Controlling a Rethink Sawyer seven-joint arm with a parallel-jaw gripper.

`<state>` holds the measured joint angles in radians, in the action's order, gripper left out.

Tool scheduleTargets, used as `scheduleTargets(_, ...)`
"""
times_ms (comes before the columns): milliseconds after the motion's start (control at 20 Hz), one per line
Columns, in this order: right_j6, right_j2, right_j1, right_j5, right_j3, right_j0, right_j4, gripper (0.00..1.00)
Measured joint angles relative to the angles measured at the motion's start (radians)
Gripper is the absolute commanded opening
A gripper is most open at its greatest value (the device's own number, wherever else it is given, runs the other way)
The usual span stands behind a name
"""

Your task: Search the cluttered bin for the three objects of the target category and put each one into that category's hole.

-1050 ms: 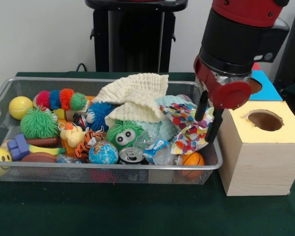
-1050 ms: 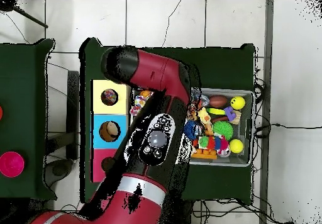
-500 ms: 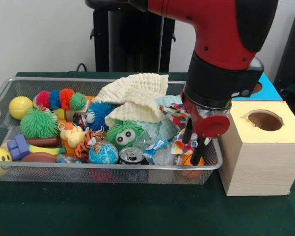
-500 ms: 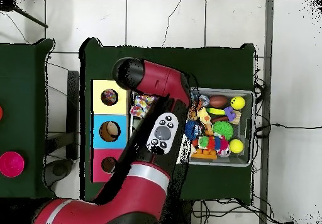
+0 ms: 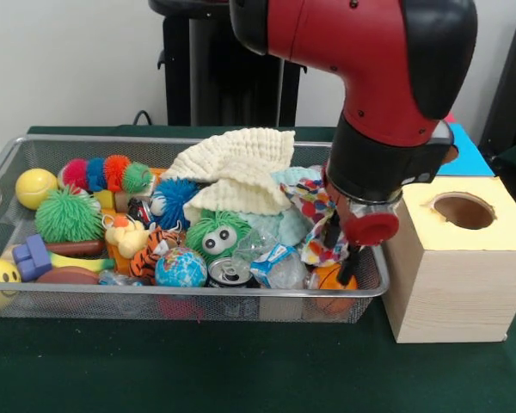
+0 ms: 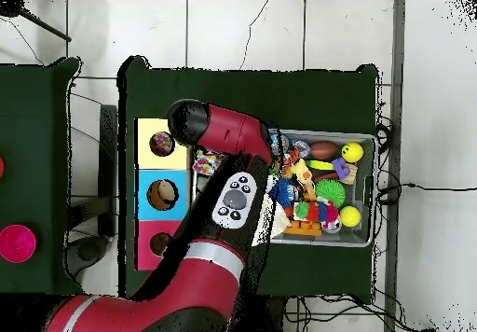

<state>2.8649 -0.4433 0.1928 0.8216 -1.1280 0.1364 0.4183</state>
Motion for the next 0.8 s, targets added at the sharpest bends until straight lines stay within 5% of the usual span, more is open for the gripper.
scheduleTargets(800,0.000,-0.001,0.132,-0.043,-0.195,0.127,0.008,1.00)
